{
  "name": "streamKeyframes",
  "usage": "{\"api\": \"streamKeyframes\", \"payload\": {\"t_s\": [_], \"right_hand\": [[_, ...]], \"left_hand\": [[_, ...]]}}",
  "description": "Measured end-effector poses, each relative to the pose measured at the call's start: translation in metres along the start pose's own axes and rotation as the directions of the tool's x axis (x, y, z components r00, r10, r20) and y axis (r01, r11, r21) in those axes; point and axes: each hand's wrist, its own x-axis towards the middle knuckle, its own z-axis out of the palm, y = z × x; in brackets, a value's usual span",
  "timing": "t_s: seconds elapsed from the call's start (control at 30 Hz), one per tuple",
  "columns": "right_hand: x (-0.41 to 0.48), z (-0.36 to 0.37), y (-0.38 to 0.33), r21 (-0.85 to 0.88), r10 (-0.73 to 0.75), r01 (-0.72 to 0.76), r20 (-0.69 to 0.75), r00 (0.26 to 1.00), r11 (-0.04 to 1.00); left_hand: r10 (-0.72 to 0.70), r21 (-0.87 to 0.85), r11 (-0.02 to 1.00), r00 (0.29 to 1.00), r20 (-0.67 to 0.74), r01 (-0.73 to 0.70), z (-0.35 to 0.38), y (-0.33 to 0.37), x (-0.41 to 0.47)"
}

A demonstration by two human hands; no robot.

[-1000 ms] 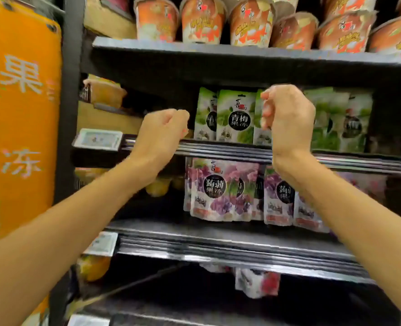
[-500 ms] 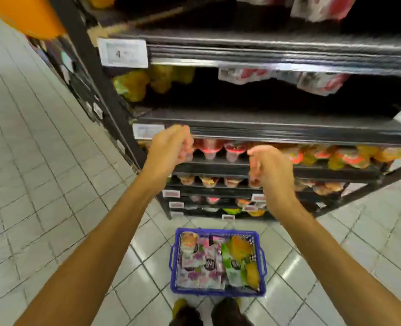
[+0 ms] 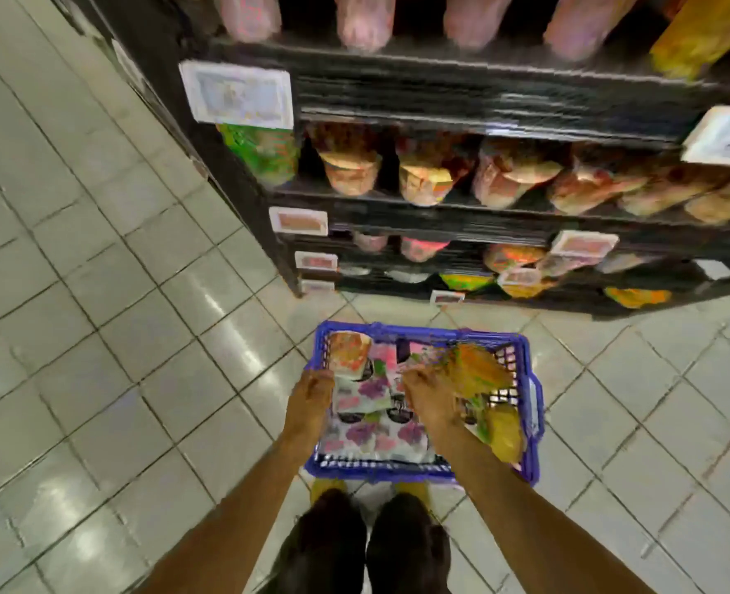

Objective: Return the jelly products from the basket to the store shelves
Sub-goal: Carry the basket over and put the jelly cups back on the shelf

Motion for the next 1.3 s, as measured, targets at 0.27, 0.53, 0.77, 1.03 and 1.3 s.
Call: {"api": "streamKeyframes", "payload": {"t_s": [0.27, 0.53, 0.77, 1.03, 1.3], "right_hand": [[0.136, 0.078, 0.087, -0.075, 0.076, -0.073, 0.041, 0.996, 0.995], [0.179, 0.099, 0.096, -0.050, 0.230, -0.227, 0.089, 0.969, 0.973], [0.109, 0.041, 0.075, 0.094, 0.145, -0.164, 0.180, 0.973, 0.982], [-0.050, -0.049, -0.044, 0.187, -0.162, 0.126, 0.192, 0.968, 0.974], [-0.199, -0.128, -0.225, 0.318, -0.407, 0.327, 0.230, 0.884, 0.890]], "left_hand": [[0.044, 0.160, 0.987, 0.998, -0.052, -0.036, 0.053, -0.070, 0.125], [0.061, 0.236, 0.971, 0.994, -0.087, -0.039, 0.070, -0.077, 0.150], [-0.161, 0.049, 0.987, 0.973, 0.165, 0.155, 0.044, -0.060, 0.098], [0.047, -0.223, 0.973, 0.888, 0.457, 0.063, -0.004, 0.077, -0.052], [0.369, -0.221, 0.926, 0.849, 0.377, -0.305, -0.040, 0.265, -0.223]]}}
